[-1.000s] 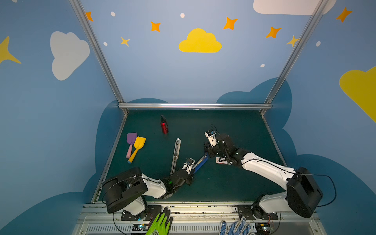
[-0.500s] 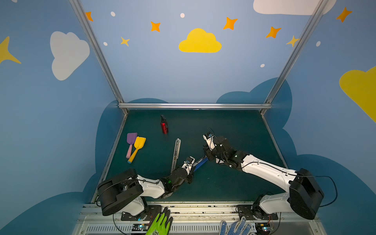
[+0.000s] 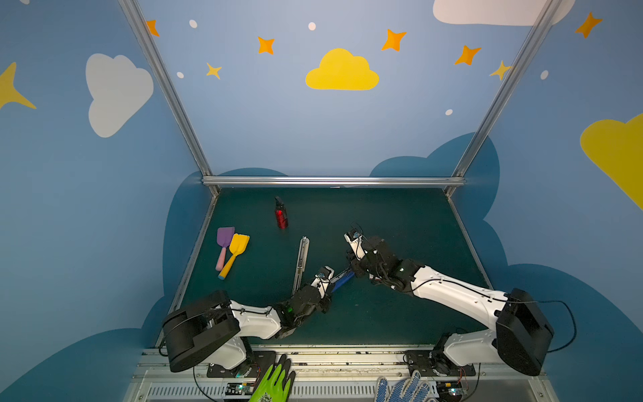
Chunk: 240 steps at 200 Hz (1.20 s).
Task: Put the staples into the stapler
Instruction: 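Press the blue stapler's top arm down with the right gripper onto the base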
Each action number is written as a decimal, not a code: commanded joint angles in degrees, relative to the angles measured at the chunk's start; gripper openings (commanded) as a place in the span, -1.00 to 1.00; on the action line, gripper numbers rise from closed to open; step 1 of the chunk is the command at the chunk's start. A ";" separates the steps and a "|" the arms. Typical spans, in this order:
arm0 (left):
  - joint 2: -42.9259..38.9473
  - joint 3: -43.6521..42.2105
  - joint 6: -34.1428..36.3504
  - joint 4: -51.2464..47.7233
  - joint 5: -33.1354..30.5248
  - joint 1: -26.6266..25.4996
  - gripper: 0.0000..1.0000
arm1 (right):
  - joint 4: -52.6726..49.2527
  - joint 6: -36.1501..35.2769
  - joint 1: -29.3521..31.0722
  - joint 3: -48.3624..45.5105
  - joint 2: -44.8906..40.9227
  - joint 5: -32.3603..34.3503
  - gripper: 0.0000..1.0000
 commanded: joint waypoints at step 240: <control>-3.92 7.46 0.68 -0.10 3.00 0.59 -0.93 | -2.17 9.64 10.60 2.52 0.53 -16.86 -0.36</control>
